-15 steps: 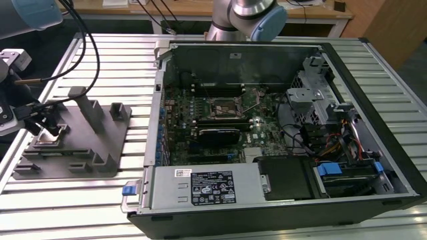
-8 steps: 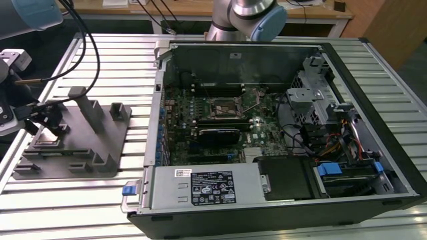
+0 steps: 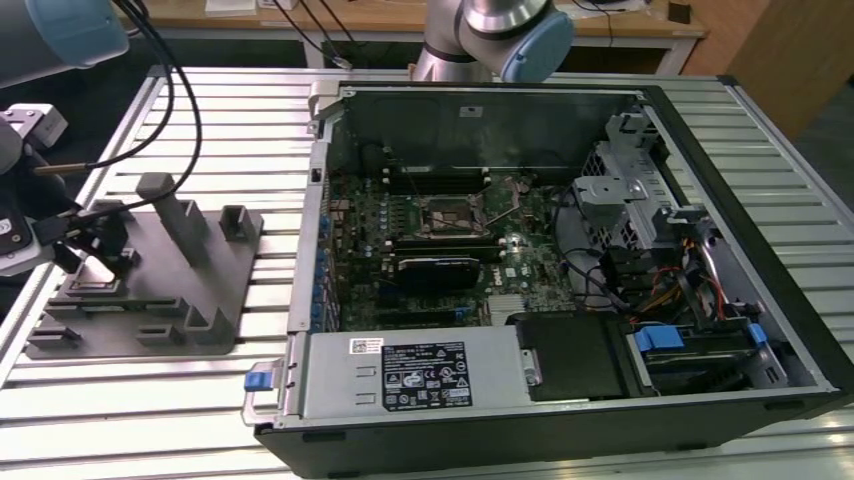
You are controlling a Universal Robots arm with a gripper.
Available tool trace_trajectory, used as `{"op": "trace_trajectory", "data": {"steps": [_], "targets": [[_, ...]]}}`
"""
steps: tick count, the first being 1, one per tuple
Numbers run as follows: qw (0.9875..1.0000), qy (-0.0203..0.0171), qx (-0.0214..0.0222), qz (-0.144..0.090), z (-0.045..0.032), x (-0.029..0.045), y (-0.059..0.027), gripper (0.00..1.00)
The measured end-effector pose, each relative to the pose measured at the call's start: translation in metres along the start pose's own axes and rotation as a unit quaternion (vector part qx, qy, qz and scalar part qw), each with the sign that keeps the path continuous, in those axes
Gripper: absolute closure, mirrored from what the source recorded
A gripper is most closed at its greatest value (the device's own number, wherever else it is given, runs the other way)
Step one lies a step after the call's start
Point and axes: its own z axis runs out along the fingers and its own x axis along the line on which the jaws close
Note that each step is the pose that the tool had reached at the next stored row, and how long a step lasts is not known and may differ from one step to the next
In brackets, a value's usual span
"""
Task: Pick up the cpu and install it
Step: 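Pick up the cpu and move it towards the insertion slot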
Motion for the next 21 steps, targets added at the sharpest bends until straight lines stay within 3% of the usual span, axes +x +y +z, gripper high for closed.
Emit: {"op": "trace_trajectory", "data": {"steps": [21], "targets": [[1.0,-0.0005,-0.0005,0.0,0.0072,0.0015,-0.0004,0.41]]}}
